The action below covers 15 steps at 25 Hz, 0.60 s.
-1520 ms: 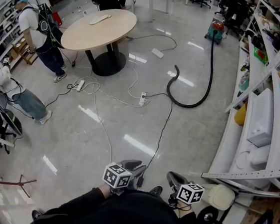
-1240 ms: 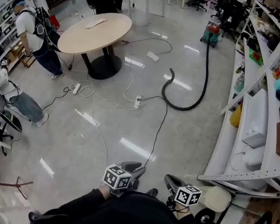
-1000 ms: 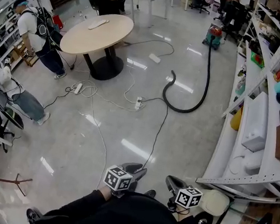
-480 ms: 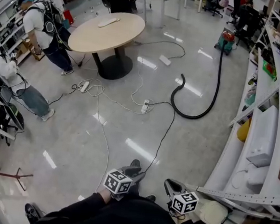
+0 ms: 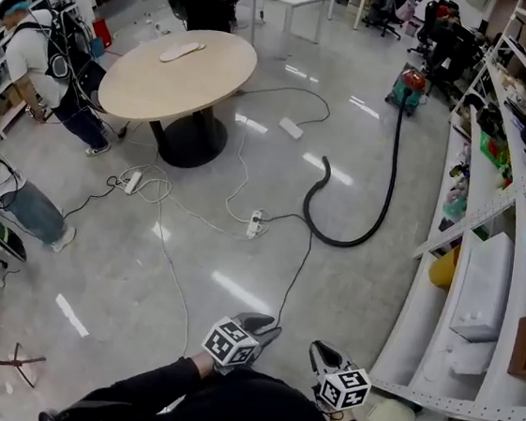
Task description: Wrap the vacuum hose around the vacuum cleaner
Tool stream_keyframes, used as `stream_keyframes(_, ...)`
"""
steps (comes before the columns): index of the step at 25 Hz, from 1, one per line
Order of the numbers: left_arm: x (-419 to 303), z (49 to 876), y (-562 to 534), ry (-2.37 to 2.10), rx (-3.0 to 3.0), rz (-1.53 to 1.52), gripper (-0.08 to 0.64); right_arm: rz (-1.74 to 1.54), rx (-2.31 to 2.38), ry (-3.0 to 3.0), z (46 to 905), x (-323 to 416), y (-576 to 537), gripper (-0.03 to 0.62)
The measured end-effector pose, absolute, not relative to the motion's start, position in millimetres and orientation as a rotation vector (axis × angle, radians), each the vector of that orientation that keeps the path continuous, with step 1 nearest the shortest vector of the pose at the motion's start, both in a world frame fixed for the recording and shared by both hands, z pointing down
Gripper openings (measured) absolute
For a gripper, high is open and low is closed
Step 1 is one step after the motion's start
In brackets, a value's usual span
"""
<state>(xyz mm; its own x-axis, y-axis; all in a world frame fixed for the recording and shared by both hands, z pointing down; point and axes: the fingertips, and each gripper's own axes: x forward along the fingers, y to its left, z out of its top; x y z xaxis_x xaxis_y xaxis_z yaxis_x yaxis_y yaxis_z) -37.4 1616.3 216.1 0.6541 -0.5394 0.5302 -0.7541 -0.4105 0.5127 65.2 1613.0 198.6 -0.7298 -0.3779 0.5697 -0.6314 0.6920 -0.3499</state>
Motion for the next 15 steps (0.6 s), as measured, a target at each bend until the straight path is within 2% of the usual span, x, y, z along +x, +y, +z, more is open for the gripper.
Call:
stream_keyframes(7, -101.9, 241.3, 1564.4, -0.981, 2.077, 0.415, 0.137, 0.757, 0.804, -2.436, 198.6, 25.1, 1562.4, 0.034)
stream_keyframes(15, -95.4, 242.7, 1475.7, -1.074, 2.033, 0.406, 0.137, 0.792, 0.655, -2.493, 221.2, 12.2, 1466.3, 0.034)
